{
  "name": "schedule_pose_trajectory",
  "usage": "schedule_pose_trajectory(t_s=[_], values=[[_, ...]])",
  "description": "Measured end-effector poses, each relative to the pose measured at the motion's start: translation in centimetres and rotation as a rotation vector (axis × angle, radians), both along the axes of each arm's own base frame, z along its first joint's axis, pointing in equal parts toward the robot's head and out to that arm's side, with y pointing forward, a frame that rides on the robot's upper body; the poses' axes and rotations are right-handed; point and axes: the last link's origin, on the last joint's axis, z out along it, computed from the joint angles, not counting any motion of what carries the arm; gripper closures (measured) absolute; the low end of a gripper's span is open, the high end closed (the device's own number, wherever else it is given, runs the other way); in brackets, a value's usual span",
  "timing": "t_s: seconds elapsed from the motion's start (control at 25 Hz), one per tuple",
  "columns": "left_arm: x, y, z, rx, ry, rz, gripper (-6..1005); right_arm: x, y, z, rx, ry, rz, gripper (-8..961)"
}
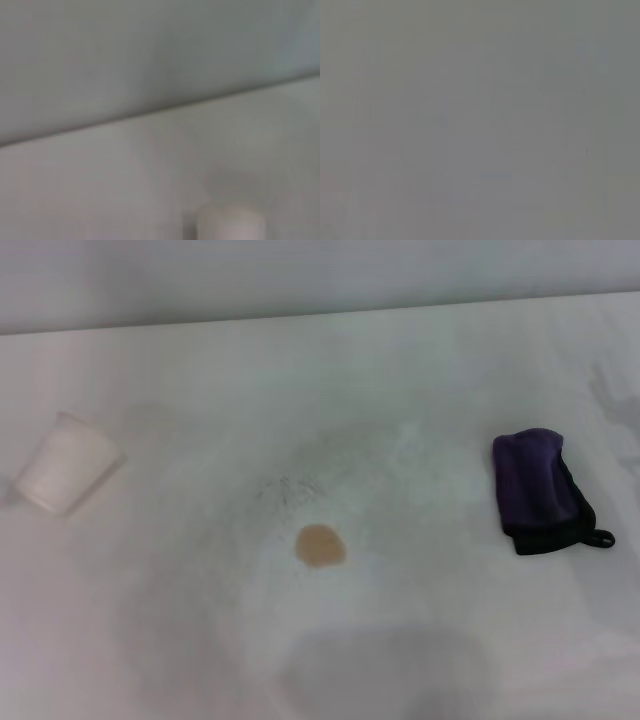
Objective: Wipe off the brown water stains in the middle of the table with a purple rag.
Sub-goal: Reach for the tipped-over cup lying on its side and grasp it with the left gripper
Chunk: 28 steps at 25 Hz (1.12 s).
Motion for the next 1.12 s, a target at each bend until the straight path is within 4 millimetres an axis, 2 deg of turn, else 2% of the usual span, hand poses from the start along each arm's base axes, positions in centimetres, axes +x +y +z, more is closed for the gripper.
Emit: schedule_pose_trajectory(t_s=[0.08, 0.4, 0.6, 0.8, 1.12], values=[[0.1, 0.0, -0.2, -0.017, 0.014, -0.003, 123, -0.1, -0.2, 0.1, 0.007, 0.008, 0.012, 96], [-0.6, 0.0, -4.3, -0.153, 0.04, -0.048, 124, -0.2, -1.6, 0.8, 0.046, 0.062, 0.067, 96], [-1.1, -0.1, -6.1, -0.168, 0.073, -0.073, 124, -0.1, -2.2, 1.0, 0.054, 0.095, 0.08, 96], [-1.2, -0.1, -6.6, -0.165, 0.095, -0.09, 125, 0.0, -2.3, 1.1, 0.054, 0.102, 0.079, 96], [-1.0, 0.5, -5.9, -0.139, 0.147, -0.102, 124, -0.1, -2.1, 1.0, 0.052, 0.106, 0.082, 96]])
